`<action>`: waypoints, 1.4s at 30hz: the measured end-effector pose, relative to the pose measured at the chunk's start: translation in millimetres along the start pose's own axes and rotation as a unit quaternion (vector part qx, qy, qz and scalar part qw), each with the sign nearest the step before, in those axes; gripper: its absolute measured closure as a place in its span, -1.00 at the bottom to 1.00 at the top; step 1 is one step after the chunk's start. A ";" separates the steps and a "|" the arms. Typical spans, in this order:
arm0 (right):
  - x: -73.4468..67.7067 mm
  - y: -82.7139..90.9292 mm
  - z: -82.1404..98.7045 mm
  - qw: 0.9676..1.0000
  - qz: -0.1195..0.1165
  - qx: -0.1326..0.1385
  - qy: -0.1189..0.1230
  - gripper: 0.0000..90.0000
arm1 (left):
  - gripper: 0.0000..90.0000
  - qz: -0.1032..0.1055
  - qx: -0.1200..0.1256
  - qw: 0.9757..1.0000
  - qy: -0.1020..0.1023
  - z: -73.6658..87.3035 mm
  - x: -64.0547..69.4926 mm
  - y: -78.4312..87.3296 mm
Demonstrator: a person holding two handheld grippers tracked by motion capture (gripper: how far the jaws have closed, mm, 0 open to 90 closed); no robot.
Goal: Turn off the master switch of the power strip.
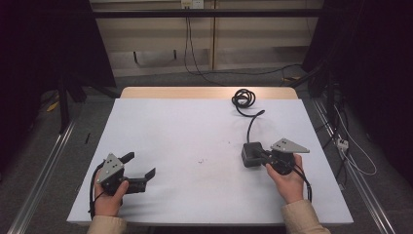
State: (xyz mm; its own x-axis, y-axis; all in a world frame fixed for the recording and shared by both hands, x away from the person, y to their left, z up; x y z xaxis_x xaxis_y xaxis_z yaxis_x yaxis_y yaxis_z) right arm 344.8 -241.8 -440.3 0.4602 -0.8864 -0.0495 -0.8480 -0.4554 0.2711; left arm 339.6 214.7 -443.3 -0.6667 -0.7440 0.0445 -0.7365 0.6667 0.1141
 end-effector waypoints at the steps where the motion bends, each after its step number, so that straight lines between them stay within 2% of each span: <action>1: 0.0 0.0 0.0 1.000 0.000 0.000 0.000 1.00 | -0.93 0.000 0.000 1.000 0.001 0.1 0.1 -0.1; 42: 1.2 0.1 0.3 1.000 -0.005 0.004 0.002 1.00 | -0.93 -0.003 -0.001 1.000 0.002 0.3 -0.8 0.5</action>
State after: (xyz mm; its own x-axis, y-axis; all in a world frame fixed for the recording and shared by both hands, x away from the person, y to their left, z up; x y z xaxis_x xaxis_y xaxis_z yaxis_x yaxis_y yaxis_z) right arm 345.2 -242.9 -440.6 0.4694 -0.8817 -0.0478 -0.8457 -0.4644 0.2629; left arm 339.7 215.6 -443.6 -0.6622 -0.7478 0.0480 -0.7399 0.6626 0.1156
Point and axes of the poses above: each handheld gripper's, and its own axes: y roughly backward along the jaws, z roughly out of its underside, x roughly to its right, the point moved 2 cm from there along -y, roughly forward along the jaws, and after that the axes turned 12 degrees about x, right-handed, at the moved point
